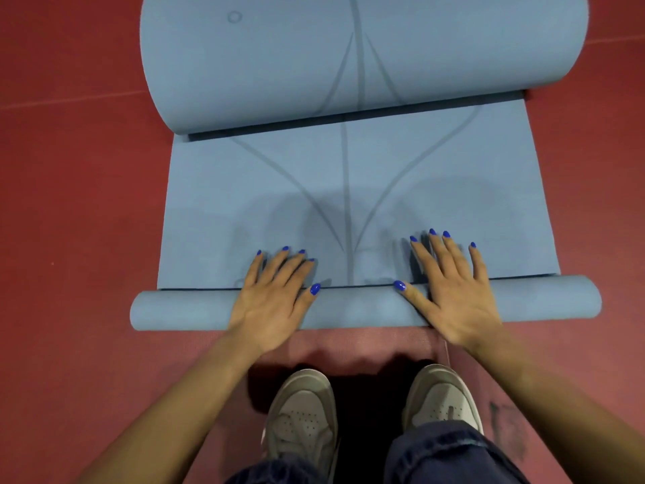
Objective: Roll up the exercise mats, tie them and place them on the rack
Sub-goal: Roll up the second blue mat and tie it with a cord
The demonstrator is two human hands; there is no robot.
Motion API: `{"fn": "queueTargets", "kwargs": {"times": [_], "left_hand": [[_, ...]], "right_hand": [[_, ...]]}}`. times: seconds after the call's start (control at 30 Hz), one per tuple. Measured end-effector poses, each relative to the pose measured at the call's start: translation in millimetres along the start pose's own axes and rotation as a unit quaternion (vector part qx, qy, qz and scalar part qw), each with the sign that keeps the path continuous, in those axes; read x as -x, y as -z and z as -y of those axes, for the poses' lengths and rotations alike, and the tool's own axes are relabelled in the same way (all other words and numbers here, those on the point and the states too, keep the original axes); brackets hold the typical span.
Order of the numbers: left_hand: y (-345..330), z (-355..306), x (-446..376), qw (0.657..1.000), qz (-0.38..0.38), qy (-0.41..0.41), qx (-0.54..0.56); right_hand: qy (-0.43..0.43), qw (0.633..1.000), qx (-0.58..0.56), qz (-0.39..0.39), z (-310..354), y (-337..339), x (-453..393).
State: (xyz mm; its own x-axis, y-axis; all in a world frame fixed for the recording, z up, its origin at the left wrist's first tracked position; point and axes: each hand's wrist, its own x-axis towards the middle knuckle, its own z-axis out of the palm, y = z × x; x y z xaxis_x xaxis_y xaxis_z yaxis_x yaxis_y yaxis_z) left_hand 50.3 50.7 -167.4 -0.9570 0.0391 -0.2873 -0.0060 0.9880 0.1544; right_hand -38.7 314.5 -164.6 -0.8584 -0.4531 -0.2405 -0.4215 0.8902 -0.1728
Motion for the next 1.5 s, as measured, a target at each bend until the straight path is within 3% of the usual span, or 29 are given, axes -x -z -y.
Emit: {"fn": "queueTargets", "kwargs": {"times": [0.17,0.43,0.63,0.77,1.0,1.2,1.37,1.5], "left_hand": [[5.7,11.9,-27.7,0.998,0.016,0.027,0.047],[12.8,25.0,-55.2,0.990,-0.074,0.023,0.119],[24.9,11.1,-43.8,0.987,-0.134,-0.006,0.092],[7.2,-2.3,-16.2,0.993,-0.103,-0.047,0.035],[4.2,1.7,-23.5,0.998,-0.051,-0.048,-0.004],[11.4,6.6,-36.2,0.999,0.016,-0.034,-0.037],[20.6,8.6,-48.3,0.998,0.053,-0.021,-0.041],[24.0,11.4,-56.2,0.996,0.081,-0.003,-0.033]], "right_hand": [[0.000,1.000,-0.006,0.009,-1.0,7.7,-31.7],[0.005,0.992,-0.073,-0.106,-5.2,15.6,-67.4],[0.042,0.988,-0.053,-0.141,-5.4,19.9,-77.9],[0.053,0.989,-0.055,-0.127,-6.0,18.8,-77.8],[0.036,0.990,-0.029,-0.136,-3.0,20.9,-73.4],[-0.094,0.986,0.011,-0.137,18.4,18.8,-53.1],[-0.067,0.987,-0.007,-0.146,21.6,15.0,-0.8],[-0.008,0.995,0.002,-0.097,17.8,0.0,19.7]]}}
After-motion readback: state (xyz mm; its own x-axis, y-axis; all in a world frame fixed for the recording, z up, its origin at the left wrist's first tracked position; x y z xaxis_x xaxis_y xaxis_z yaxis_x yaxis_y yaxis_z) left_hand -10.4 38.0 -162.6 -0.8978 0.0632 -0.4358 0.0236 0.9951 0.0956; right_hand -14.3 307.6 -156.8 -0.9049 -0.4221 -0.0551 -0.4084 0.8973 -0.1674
